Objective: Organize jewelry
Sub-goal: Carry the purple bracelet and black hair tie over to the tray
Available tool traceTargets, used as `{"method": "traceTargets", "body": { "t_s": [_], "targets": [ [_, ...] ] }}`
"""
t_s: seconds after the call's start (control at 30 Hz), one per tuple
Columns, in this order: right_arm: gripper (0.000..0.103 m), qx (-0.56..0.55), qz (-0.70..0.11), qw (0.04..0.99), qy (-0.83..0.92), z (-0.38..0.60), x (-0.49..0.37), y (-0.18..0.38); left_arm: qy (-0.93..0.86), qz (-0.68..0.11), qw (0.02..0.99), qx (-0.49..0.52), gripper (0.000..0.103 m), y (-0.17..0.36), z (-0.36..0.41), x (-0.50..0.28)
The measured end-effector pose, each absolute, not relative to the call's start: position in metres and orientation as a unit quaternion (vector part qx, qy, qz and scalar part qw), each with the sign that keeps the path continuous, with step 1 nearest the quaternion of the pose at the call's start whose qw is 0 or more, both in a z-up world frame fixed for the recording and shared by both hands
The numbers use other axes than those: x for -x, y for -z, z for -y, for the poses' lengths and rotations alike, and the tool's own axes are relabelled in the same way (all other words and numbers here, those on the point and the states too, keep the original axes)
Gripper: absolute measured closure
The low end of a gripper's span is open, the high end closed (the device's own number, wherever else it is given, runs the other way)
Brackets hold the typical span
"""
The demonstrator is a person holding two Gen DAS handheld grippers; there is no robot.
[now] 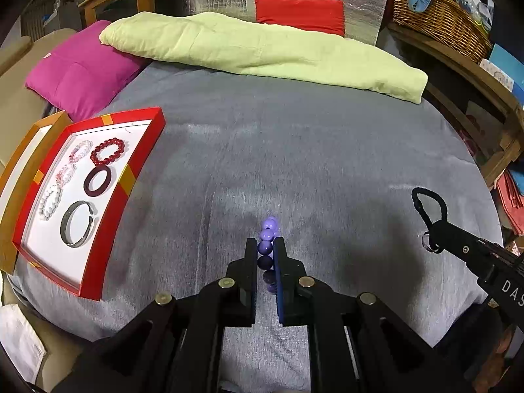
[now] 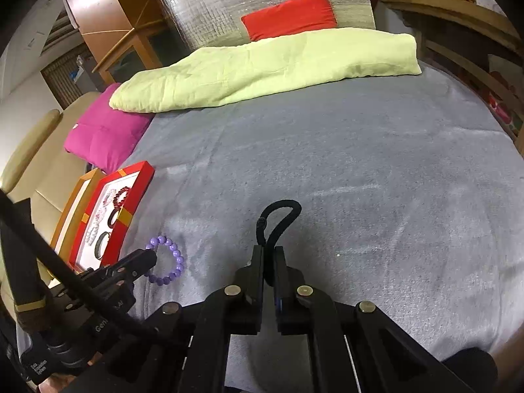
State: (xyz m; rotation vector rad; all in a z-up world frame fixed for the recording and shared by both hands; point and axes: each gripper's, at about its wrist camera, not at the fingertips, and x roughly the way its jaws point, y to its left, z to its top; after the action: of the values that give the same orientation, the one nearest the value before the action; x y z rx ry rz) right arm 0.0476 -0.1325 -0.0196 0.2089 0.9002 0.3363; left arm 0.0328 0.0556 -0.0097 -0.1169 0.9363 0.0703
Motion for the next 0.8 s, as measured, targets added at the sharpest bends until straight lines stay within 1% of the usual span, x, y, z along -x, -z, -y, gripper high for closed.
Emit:
{"method": "traceTargets", "body": {
  "t_s": [0.27, 0.57, 0.8],
  "targets": [
    [0.097, -0.102, -0.433, 0.882, -0.159, 0.133, -0.047, 0.022, -0.032, -0.445, 0.893, 0.064, 0.094, 0.007, -0.058, -0.028],
    [0.097, -0.110, -0.422, 0.885, -0.161, 0.137, -0.047, 0.013, -0.038, -0.424, 0.901, 0.085, 0.094, -0.010, -0.078, -0.020],
    [0.097, -0.100, -0.429, 0.881, -0.175, 0.123, -0.046, 0.017, -0.045, -0.428, 0.899, 0.087, 0.094, -0.007, -0.085, -0.020]
  ]
}}
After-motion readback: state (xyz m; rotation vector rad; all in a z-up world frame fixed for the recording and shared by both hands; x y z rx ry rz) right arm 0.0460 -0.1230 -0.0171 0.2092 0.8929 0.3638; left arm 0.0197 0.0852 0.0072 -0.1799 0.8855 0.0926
